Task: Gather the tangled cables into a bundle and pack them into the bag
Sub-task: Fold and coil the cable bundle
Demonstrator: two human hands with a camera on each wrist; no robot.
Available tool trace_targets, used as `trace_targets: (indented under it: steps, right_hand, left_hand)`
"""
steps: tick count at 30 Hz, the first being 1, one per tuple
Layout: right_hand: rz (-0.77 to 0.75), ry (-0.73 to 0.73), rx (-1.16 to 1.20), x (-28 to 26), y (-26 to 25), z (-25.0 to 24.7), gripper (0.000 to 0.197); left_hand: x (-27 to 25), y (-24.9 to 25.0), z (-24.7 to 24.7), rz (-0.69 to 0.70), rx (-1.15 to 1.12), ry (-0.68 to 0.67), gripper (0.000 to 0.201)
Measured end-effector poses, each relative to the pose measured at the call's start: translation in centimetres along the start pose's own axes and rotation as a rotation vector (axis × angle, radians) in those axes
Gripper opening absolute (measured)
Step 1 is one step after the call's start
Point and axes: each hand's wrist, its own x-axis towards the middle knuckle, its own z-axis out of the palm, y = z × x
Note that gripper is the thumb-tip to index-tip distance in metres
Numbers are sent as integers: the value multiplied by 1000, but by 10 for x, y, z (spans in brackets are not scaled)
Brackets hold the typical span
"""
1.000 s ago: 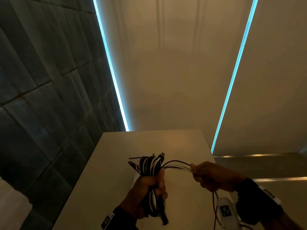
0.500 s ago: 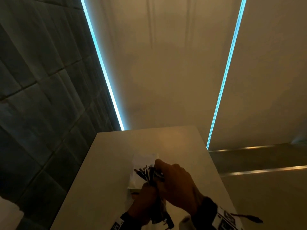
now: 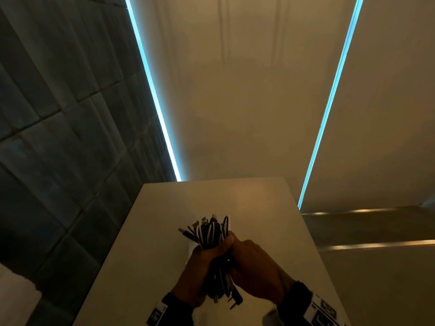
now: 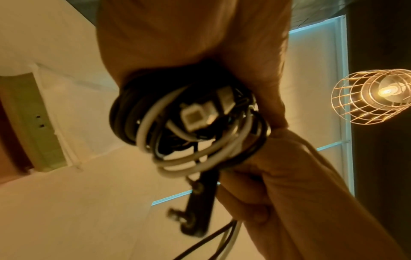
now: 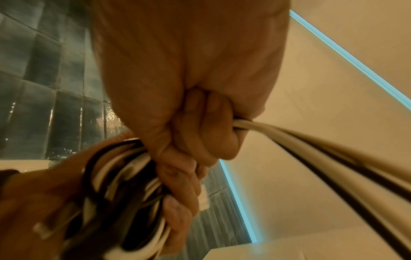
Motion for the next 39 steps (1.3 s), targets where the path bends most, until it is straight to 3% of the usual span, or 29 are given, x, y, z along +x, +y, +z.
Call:
trace_targets:
  steps: [5, 7, 9, 13, 15, 18, 22, 25, 27, 31, 36, 39]
  right_hand:
    - [70, -175, -133, -4, -1, -4, 33]
    - [133, -184, -114, -6, -2, -7, 41]
    - [150, -121, -48, -8, -10, -12, 39]
    - [187, 155, 134, -24, -27, -19, 9]
    - [150, 205, 150, -33, -30, -13, 11]
    - [108, 253, 425, -40, -27, 0, 19]
    - [245, -18, 1063, -53, 7, 21, 33]
    - [285, -273, 882, -52, 31, 23, 39]
    - [400, -334, 723, -45, 47, 14, 37]
    - [478, -191, 564, -28, 66, -25, 43]
    - [308, -145, 395, -6, 47, -53, 36]
    - [230, -115, 398, 1, 36, -56, 29]
  left_hand:
    - [0, -1, 13, 36, 5, 106, 35]
    - [4, 0, 14, 99, -27, 157, 24]
    - [8, 5, 15, 153, -60, 190, 12]
    - [28, 18, 8, 136, -262, 249, 27]
    - [38, 23, 2, 160, -340, 303, 31]
    - [44, 29, 1, 153, -392, 340, 32]
    - [28, 37, 13, 115, -381, 196, 33]
    - [8, 37, 18, 11, -290, 24, 31]
    - [-4, 33, 19, -74, -135, -54, 29]
    - [-12, 11, 10, -207, 12, -141, 30]
    - [-7, 0, 13, -158, 17, -84, 26]
    - [-7, -1, 16, -101, 58, -43, 45]
